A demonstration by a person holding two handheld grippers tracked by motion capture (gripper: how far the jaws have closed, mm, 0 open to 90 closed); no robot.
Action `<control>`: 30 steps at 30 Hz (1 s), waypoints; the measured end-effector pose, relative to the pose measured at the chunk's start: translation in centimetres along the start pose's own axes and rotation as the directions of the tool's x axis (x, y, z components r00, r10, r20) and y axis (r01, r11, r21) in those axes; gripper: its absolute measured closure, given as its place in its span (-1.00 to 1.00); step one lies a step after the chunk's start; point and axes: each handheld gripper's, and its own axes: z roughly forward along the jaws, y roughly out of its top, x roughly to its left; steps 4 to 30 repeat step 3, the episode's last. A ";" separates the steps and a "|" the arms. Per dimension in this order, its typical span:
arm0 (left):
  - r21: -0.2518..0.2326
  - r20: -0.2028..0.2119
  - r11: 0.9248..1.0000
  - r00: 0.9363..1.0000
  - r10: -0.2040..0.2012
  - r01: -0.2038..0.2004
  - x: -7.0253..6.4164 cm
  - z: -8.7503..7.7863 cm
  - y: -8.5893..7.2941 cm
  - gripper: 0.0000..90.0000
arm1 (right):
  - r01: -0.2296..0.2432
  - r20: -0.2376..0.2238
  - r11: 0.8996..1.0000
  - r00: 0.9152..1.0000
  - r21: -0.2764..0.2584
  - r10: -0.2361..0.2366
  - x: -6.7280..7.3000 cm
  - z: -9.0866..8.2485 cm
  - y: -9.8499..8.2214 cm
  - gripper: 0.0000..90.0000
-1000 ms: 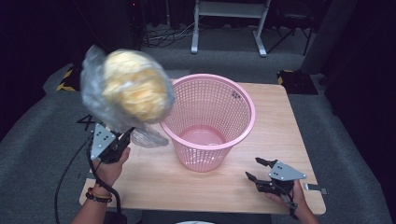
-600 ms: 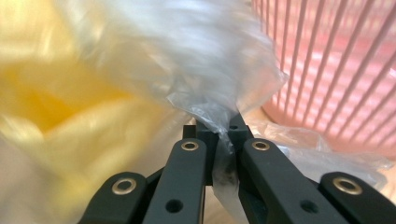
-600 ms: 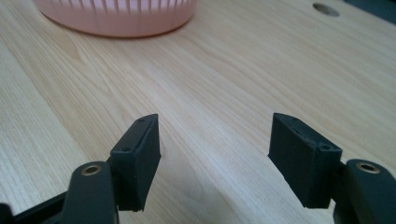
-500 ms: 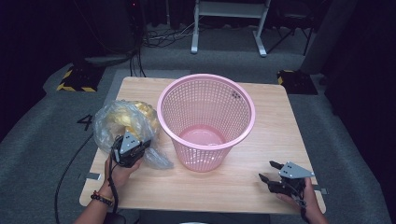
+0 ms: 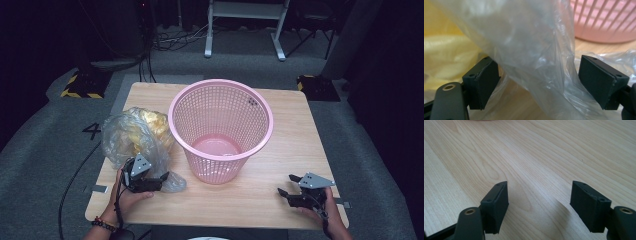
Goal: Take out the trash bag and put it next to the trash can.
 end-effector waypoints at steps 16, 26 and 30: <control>0.021 0.007 1.000 1.000 -0.008 0.008 0.1 0.3 -0.1 -0.63 | -0.010 -0.004 1.000 1.000 0.011 0.010 -0.2 0.0 -0.1 -0.43; 0.021 0.007 1.000 1.000 -0.008 0.008 0.1 0.3 -0.1 -0.63 | -0.010 -0.004 1.000 1.000 0.011 0.010 -0.2 0.0 -0.1 -0.43; 0.021 0.007 1.000 1.000 -0.008 0.008 0.1 0.3 -0.1 -0.63 | -0.010 -0.004 1.000 1.000 0.011 0.010 -0.2 0.0 -0.1 -0.43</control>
